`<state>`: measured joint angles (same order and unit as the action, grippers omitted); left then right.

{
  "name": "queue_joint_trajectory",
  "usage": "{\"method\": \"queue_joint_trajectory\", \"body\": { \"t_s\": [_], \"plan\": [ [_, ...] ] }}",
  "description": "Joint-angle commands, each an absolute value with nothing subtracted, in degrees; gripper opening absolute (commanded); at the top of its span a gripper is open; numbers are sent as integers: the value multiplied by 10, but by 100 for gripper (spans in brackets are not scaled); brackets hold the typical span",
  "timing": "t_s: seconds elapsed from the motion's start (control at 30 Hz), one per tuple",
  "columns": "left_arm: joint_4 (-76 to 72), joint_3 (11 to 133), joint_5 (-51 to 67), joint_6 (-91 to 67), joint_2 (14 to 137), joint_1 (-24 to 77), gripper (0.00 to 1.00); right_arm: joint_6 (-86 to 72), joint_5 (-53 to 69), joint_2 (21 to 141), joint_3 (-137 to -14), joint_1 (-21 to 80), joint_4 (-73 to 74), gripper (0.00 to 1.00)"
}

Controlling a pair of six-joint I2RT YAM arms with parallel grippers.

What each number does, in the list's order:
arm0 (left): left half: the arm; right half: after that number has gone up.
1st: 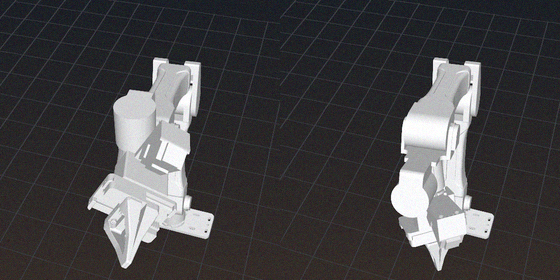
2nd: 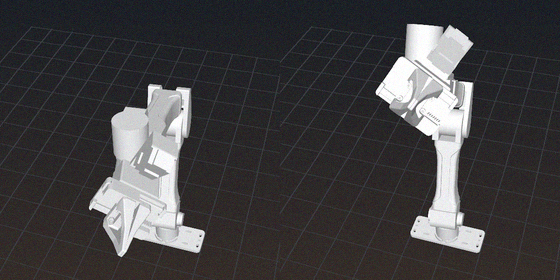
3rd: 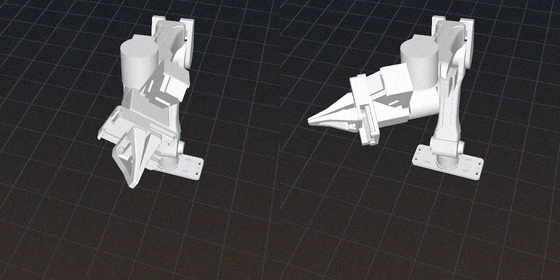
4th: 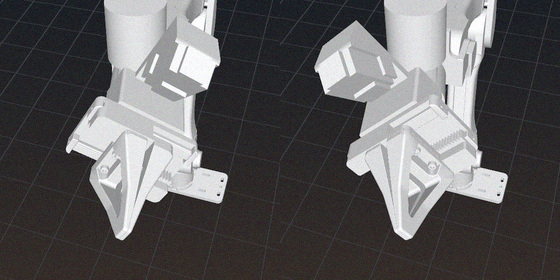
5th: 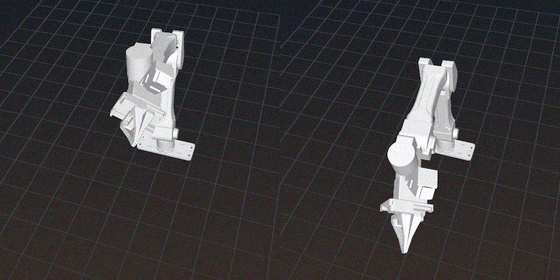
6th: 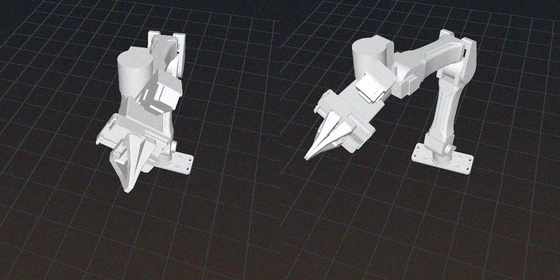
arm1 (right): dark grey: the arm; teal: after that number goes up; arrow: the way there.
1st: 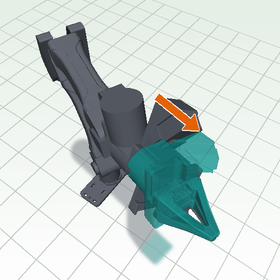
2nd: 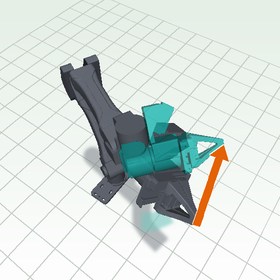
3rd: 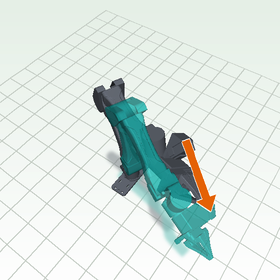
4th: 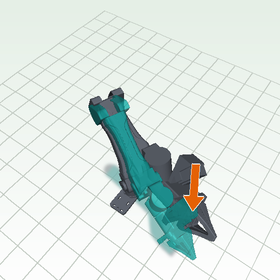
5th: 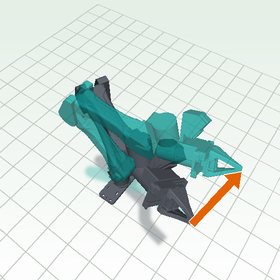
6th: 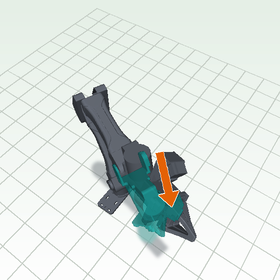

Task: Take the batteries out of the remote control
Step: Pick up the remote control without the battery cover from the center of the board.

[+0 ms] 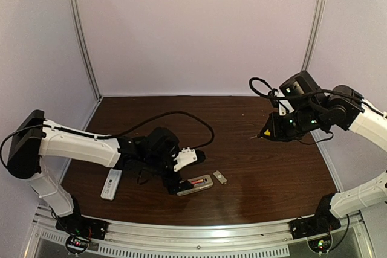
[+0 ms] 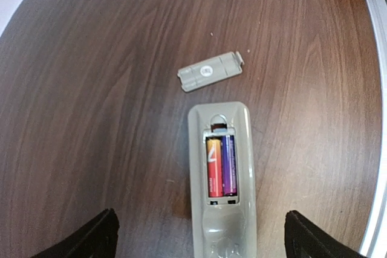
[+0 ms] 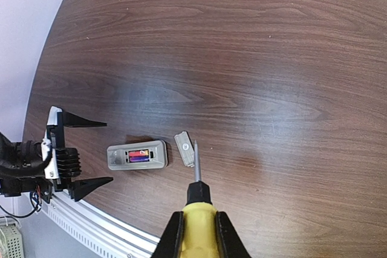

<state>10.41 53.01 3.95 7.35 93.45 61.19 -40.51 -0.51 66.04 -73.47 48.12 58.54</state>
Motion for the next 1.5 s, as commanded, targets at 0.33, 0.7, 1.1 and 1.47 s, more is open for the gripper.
{"method": "queue_joint_trajectory", "body": {
  "t_s": [0.33,0.7,1.1,1.47],
  "plan": [
    [-95,404,-181,-36,780,584,97,-403,-21,683,-737,478,574,0],
    [-211,255,38,-26,696,535,97,-392,-8,708,-746,478,564,0],
    [-410,97,122,-25,708,535,97,-371,19,753,-771,478,565,0],
    [-533,106,152,-5,844,538,95,-368,24,765,-779,478,569,0]
  ]
}}
